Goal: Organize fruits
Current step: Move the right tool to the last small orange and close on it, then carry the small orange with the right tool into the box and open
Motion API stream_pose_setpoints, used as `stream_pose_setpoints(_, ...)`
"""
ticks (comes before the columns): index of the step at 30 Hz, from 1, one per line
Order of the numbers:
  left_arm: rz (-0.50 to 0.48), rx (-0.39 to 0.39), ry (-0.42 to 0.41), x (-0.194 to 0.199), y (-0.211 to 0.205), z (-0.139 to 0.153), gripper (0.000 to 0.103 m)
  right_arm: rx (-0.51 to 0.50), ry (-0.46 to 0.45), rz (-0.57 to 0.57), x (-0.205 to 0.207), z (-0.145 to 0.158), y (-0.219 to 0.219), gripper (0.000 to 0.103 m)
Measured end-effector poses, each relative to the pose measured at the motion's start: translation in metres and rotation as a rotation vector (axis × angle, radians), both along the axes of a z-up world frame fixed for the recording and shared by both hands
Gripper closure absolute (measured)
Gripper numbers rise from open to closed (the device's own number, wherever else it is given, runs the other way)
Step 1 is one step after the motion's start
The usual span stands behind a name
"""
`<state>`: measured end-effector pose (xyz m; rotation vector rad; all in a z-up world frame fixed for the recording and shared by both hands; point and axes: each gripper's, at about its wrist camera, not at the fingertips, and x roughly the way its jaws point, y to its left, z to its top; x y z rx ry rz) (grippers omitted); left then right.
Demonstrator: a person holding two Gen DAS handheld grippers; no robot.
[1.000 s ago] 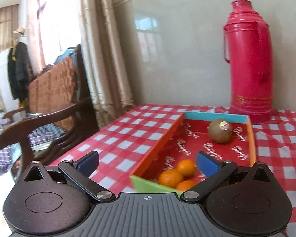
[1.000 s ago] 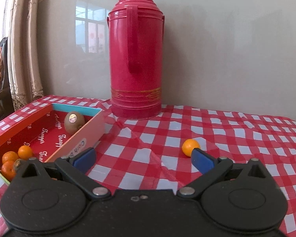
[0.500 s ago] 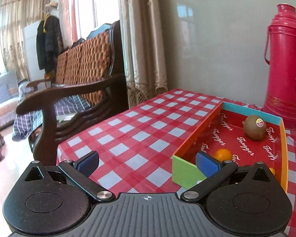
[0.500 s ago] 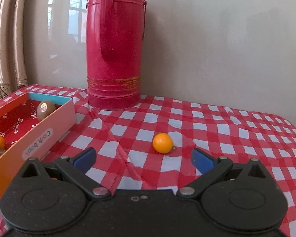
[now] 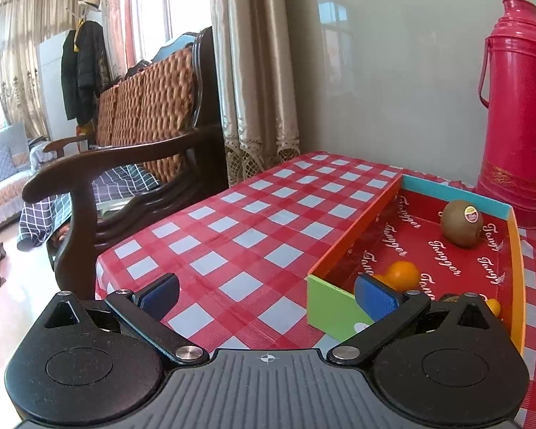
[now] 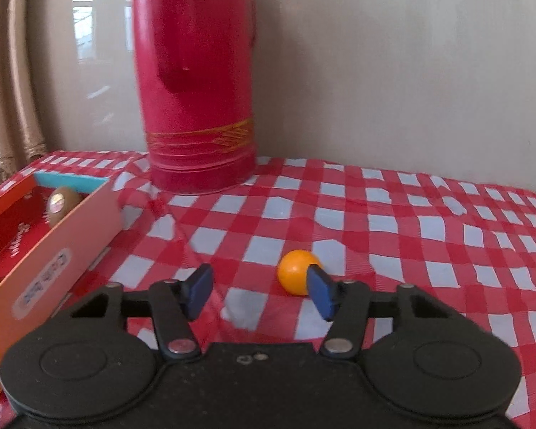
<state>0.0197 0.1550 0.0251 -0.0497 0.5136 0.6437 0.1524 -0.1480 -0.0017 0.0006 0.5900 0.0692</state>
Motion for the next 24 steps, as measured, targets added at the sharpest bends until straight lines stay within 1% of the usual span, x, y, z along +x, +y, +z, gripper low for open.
stream_pose_setpoints(4, 0.026, -0.002, -0.002, -0.001, 0.006, 0.0, 0.0, 0.022, 0.021, -0.033, 0.009, -0.003, -0.007, 0.056)
stream_pose_setpoints(8, 0.034, -0.022, 0.009, 0.0, 0.012, -0.002, 0.0, 0.01, 0.028, -0.058, 0.016, -0.006, -0.007, 0.06)
stream_pose_setpoints(10, 0.035, -0.02, 0.013, 0.0, 0.012, -0.003, 0.0, 0.014, 0.031, -0.072, 0.019, -0.007, -0.01, 0.062)
stream_pose_setpoints(13, 0.036, -0.011, 0.014, 0.0, 0.012, -0.003, 0.0, 0.014, 0.048, -0.097, 0.025, -0.009, -0.014, 0.066)
stream_pose_setpoints(17, 0.034, -0.018, 0.02, 0.001, 0.012, -0.003, 0.0, 0.058, 0.074, -0.094, 0.03, -0.014, -0.018, 0.075)
stream_pose_setpoints(20, 0.027, -0.018, 0.021, 0.001, 0.009, -0.003, 0.0, 0.06, 0.073, -0.095, 0.031, -0.015, -0.017, 0.075)
stream_pose_setpoints(24, 0.022, 0.005, 0.025, 0.002, 0.005, -0.003, 0.0, 0.072, 0.072, -0.093, 0.034, -0.014, -0.017, 0.074)
